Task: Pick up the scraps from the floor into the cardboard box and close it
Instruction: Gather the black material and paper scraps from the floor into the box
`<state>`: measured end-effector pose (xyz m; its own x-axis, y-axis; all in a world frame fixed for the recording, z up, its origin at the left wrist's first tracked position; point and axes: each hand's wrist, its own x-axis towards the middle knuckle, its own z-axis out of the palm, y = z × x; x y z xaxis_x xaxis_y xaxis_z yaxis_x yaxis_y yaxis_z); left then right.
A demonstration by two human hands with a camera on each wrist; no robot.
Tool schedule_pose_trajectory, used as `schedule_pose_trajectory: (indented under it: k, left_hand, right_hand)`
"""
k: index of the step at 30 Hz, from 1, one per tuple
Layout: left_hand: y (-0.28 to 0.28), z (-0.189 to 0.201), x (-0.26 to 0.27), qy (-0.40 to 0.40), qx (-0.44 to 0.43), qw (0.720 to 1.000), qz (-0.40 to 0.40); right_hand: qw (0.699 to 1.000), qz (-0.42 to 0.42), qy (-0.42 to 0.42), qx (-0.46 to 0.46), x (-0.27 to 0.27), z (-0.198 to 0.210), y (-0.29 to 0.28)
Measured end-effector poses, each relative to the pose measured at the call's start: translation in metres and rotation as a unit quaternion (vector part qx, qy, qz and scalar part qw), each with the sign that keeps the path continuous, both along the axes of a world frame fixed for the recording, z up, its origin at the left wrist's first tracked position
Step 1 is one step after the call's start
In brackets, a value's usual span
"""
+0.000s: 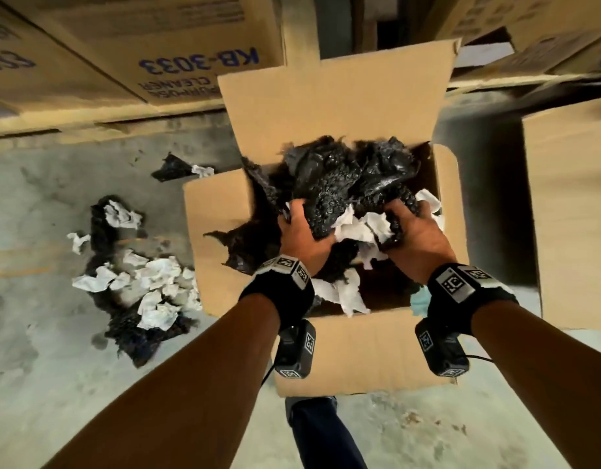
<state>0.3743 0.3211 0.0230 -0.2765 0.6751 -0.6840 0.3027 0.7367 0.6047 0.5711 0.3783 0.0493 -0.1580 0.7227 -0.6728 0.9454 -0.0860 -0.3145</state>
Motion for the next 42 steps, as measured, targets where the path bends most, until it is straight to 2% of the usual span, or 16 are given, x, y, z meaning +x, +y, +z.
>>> schedule_pose_trajectory:
  k: [4, 8, 10, 12, 15, 17, 20, 22, 24, 26, 30, 34, 39, 42]
  left_hand:
    - [-0.010, -0.015, -0.002, -0.094, -0.062, 0.994, 0.001]
    - [-0.016, -0.006, -0.022, -0.128, -0.074, 0.989, -0.008]
    - [-0.019, 0.008, -0.032, -0.140, -0.061, 0.987, -0.049]
    - [-0.026, 0.019, -0.042, -0.083, -0.001, 0.991, -0.106]
    - [-0.037, 0.029, -0.057, 0.074, 0.063, 0.986, -0.136]
    - [-0.049, 0.031, -0.062, 0.128, 0.046, 0.978, -0.157]
    - [-0.064, 0.028, -0.062, 0.127, 0.013, 0.966, -0.223]
    - [-0.074, 0.020, -0.058, 0.092, -0.017, 0.958, -0.269]
    - [-0.081, 0.015, -0.054, 0.041, -0.059, 0.954, -0.292]
    - [-0.088, 0.016, -0.052, 0.018, -0.062, 0.959, -0.277]
    - [-0.104, 0.032, -0.071, 0.031, -0.021, 0.983, -0.177]
    - [-0.132, 0.050, -0.117, 0.058, 0.003, 0.992, -0.108]
    - [-0.210, 0.066, -0.214, 0.104, -0.014, 0.994, -0.017]
    - [-0.277, 0.077, -0.279, 0.105, -0.043, 0.991, 0.068]
  right_hand:
    - [0.998, -0.013, 0.011, -0.068, 0.000, -0.017, -0.002]
    - [0.985, 0.018, 0.057, -0.160, -0.007, -0.019, -0.006]
    - [0.986, 0.029, 0.089, -0.138, -0.012, -0.011, -0.006]
    - [0.993, 0.035, 0.095, -0.054, -0.019, 0.000, -0.004]
    - [0.992, 0.030, 0.119, 0.035, -0.027, 0.014, -0.004]
    - [0.995, 0.054, 0.068, 0.055, -0.031, 0.016, -0.008]
    - [0.989, 0.070, -0.118, 0.062, -0.028, 0.009, -0.016]
    - [0.990, 0.023, -0.136, -0.006, -0.017, -0.005, -0.026]
    - [0.990, 0.008, -0.089, -0.112, -0.009, -0.014, -0.038]
    - [0.990, 0.001, -0.063, -0.127, -0.009, -0.012, -0.048]
    - [0.997, 0.042, -0.056, 0.014, -0.035, 0.010, -0.056]
    - [0.981, 0.129, -0.005, 0.145, -0.085, 0.038, -0.061]
    - [0.965, 0.205, 0.056, 0.151, -0.192, 0.054, -0.097]
    - [0.957, 0.248, 0.073, 0.131, -0.266, 0.057, -0.144]
